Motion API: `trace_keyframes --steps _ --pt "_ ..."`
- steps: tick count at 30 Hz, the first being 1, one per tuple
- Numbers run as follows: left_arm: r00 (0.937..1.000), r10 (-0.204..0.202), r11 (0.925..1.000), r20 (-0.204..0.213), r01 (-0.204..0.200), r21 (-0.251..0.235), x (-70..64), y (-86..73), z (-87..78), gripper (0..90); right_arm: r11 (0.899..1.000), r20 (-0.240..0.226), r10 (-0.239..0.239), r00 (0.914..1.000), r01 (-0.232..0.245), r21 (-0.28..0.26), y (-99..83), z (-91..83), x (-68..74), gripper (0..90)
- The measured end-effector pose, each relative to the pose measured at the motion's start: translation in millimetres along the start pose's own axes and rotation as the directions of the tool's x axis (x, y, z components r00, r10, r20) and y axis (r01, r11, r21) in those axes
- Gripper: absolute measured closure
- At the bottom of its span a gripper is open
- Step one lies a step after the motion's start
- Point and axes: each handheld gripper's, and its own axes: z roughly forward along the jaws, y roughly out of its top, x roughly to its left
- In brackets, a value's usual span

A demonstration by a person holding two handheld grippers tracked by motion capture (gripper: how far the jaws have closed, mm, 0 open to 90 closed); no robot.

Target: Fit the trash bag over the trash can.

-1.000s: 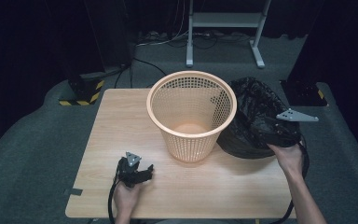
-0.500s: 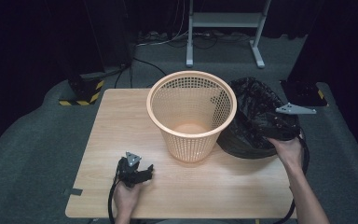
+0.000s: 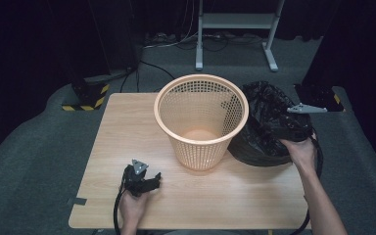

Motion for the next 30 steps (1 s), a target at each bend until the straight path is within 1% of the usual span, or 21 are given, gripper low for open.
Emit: trace_keyframes --steps 7,18,20,24,30 --pt "1.0000 -0.001 1.0000 -0.001 0.001 -0.002 -0.1 -0.1 0.1 22.3 1.000 0.015 0.006 0.9999 -0.006 0.018 2.6 8.4 -5.8 23.9" --pt "1.0000 -0.001 1.0000 -0.001 0.001 -0.001 0.0 0.0 0.0 22.4 0.998 0.032 0.006 0.9995 -0.008 0.066 6.3 25.4 -12.5 22.8" --pt "1.0000 0.000 1.0000 -0.001 0.000 -0.001 0.0 0.0 0.0 22.4 0.996 0.035 0.010 0.9993 -0.013 0.083 5.9 29.7 -13.9 22.2" --pt "1.0000 0.000 1.0000 -0.001 0.000 -0.001 0.0 0.0 -0.1 22.5 0.995 0.041 0.014 0.9990 -0.018 0.098 5.0 35.3 -16.7 22.0" --pt "1.0000 0.000 1.0000 -0.001 0.000 -0.001 0.0 0.0 0.0 22.6 0.991 0.049 0.022 0.9985 -0.029 0.133 3.2 44.7 -21.2 21.0"
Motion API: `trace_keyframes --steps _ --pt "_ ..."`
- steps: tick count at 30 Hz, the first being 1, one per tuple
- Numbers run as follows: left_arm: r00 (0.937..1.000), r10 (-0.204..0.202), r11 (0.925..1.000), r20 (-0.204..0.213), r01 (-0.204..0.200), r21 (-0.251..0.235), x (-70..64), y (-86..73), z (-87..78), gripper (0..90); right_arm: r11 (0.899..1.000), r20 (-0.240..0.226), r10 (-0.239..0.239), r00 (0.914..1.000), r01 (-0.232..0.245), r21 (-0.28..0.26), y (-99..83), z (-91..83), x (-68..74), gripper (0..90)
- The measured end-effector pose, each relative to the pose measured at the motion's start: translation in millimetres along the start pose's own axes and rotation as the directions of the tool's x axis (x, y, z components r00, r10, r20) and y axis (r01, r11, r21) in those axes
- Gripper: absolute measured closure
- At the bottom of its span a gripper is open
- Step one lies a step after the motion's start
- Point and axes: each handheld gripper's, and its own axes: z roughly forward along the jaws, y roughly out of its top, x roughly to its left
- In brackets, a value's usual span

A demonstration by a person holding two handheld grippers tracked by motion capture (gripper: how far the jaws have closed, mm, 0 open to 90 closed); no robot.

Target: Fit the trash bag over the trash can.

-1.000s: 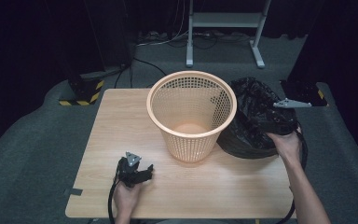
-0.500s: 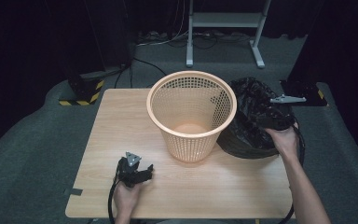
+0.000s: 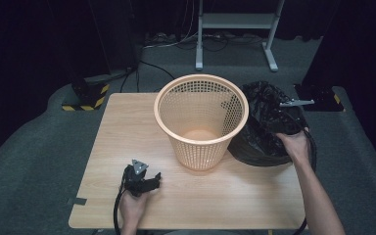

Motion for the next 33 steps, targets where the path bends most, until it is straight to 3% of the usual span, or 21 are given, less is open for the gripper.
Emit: trace_keyframes --steps 19,33 --pt "1.0000 0.000 1.0000 -0.002 0.000 0.000 0.0 0.0 -0.1 23.0 0.995 -0.020 -0.006 0.9998 0.008 0.097 -2.9 32.2 1.4 19.5" --pt "1.0000 0.000 1.0000 -0.002 0.000 0.000 0.0 0.0 -0.1 23.1 0.981 -0.020 0.003 0.9998 0.001 0.193 -9.3 53.9 1.1 19.6"
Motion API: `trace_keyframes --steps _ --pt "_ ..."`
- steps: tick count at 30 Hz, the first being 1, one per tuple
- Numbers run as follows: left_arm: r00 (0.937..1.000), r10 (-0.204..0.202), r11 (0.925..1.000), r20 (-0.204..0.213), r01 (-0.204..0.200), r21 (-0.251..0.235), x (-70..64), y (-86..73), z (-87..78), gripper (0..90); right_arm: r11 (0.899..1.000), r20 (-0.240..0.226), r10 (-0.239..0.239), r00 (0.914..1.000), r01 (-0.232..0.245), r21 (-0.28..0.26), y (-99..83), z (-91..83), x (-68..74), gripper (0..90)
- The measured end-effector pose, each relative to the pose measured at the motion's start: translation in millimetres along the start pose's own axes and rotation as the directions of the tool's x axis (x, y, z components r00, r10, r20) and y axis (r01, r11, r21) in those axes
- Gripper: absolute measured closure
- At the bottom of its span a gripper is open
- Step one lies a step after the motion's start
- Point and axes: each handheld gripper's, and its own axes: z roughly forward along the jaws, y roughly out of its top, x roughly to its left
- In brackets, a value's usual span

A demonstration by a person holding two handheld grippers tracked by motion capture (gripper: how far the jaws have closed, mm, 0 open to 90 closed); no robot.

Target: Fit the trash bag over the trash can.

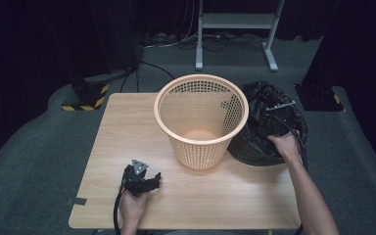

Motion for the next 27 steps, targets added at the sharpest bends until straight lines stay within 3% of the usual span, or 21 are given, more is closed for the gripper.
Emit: trace_keyframes --steps 19,23,27 --pt "1.0000 0.000 1.0000 0.000 0.000 -0.001 0.0 0.0 0.0 23.1 0.996 0.002 -0.002 1.0000 0.002 0.093 -4.8 27.6 4.1 23.1" --pt "1.0000 0.000 1.0000 0.000 0.000 -0.001 0.0 0.0 0.0 23.1 0.994 -0.007 0.004 1.0000 -0.003 0.110 -6.1 33.1 5.6 28.5" --pt "1.0000 -0.001 1.0000 0.000 0.001 -0.001 0.0 0.0 0.0 23.2 0.993 -0.014 0.010 0.9999 -0.008 0.122 -9.3 37.0 6.1 39.5"
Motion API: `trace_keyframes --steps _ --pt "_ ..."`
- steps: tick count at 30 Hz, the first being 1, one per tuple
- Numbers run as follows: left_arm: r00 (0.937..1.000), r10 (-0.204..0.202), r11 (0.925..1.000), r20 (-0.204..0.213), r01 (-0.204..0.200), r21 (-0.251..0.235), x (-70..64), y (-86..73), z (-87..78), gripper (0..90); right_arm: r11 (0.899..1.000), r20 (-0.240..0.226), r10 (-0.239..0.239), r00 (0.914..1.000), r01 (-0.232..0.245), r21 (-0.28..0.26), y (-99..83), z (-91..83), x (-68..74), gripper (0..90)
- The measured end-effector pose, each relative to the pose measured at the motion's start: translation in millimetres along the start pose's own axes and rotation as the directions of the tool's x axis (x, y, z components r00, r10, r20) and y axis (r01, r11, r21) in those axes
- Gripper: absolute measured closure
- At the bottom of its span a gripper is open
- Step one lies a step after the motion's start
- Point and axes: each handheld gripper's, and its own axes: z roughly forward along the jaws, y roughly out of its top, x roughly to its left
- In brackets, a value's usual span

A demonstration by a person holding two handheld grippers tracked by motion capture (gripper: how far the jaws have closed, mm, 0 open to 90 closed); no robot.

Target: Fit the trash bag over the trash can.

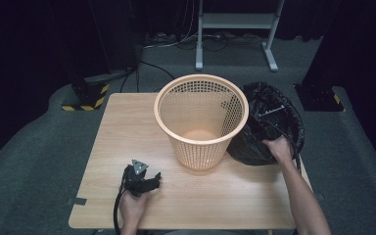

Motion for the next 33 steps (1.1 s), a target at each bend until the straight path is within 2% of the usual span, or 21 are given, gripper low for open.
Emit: trace_keyframes --steps 4,9,10,11,14,22,33 --pt "1.0000 0.000 1.0000 0.000 0.000 0.000 0.0 0.0 0.0 23.2 1.000 0.007 0.001 1.0000 -0.001 0.009 -5.7 4.3 -1.4 53.5" --pt "1.0000 0.000 1.0000 0.000 0.000 0.000 0.0 0.0 0.0 23.2 1.000 -0.024 0.016 0.9996 -0.016 -0.001 -10.0 5.2 -4.4 70.9" --pt "1.0000 0.000 1.0000 0.000 0.000 0.000 0.0 0.0 0.0 23.2 1.000 -0.024 0.016 0.9996 -0.016 -0.001 -10.0 5.2 -4.4 70.9" --pt "1.0000 0.000 1.0000 0.000 0.000 0.000 0.0 0.0 0.0 23.2 1.000 -0.023 0.007 0.9997 -0.007 -0.005 -10.8 4.5 -3.7 79.2" --pt "1.0000 0.000 1.0000 0.000 0.000 0.000 0.0 0.0 0.0 23.2 1.000 -0.028 -0.005 0.9996 0.005 -0.009 -11.2 3.1 -2.6 85.6" --pt "1.0000 0.001 1.0000 0.000 -0.001 0.000 0.0 0.0 0.0 23.2 0.999 -0.028 -0.027 0.9992 0.026 -0.036 -10.5 -6.9 -0.4 88.0" --pt "1.0000 0.000 1.0000 0.000 0.000 0.000 0.0 0.0 0.0 23.2 0.997 -0.031 -0.022 0.9993 0.020 -0.080 -12.4 -27.2 -3.6 88.3"
